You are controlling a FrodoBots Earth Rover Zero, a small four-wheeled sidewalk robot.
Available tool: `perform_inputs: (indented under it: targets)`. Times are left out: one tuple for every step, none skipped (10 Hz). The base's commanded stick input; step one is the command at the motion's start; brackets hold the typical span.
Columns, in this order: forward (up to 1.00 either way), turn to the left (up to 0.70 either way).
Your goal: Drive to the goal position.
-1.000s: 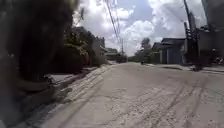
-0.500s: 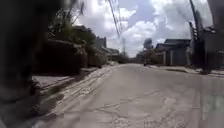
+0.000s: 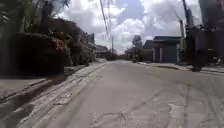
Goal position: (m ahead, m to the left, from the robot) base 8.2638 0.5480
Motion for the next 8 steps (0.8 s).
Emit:
perform_inputs:
  targets:
    - [1.0,0.0]
    - [1.0,0.0]
    - [1.0,0.0]
    - [1.0,0.0]
    - [1.0,0.0]
    - [1.0,0.0]
    - [1.0,0.0]
    - [1.0,0.0]
